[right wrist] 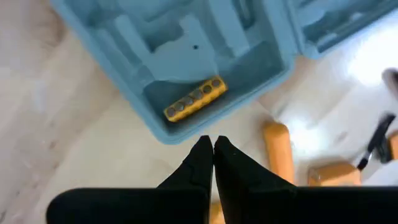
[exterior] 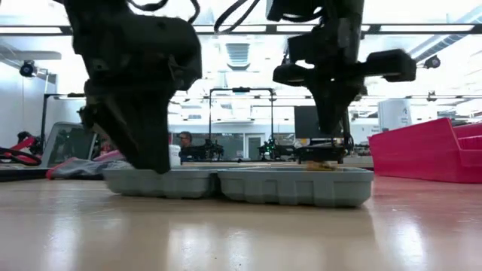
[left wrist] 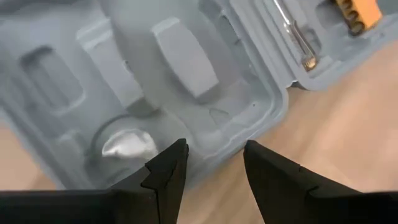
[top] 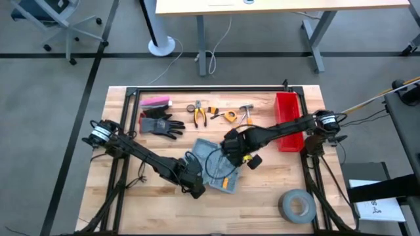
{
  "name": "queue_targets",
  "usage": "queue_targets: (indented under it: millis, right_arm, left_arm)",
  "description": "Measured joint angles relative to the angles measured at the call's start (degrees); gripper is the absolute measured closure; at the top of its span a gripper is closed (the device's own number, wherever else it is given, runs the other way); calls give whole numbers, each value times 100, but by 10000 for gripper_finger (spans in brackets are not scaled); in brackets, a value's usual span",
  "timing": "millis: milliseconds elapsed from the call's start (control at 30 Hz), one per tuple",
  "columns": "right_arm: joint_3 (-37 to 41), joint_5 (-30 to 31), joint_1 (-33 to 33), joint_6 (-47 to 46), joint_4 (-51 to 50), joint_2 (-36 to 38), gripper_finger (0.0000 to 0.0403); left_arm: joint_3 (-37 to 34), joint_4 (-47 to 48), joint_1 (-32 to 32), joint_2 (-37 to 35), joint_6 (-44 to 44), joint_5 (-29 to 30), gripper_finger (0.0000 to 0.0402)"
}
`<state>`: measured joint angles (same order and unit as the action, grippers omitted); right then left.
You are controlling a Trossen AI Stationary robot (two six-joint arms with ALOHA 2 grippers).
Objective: Prefit tool cases
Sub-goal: Remove the top screwdriver bit set from the pre-fit tool case
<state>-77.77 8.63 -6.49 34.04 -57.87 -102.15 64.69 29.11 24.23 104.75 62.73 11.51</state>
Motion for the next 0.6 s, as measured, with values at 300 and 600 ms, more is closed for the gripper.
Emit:
queue_targets:
  millis: [300, 600]
  right_arm:
    - [72, -916, 283, -207, 434, 25, 386]
    - [168, -911, 339, -1241, 503, -245, 294]
  left_arm:
    - [0, -16, -28, 9, -67, 12, 237]
    - [7, -74, -28, 13, -49, -7, 237]
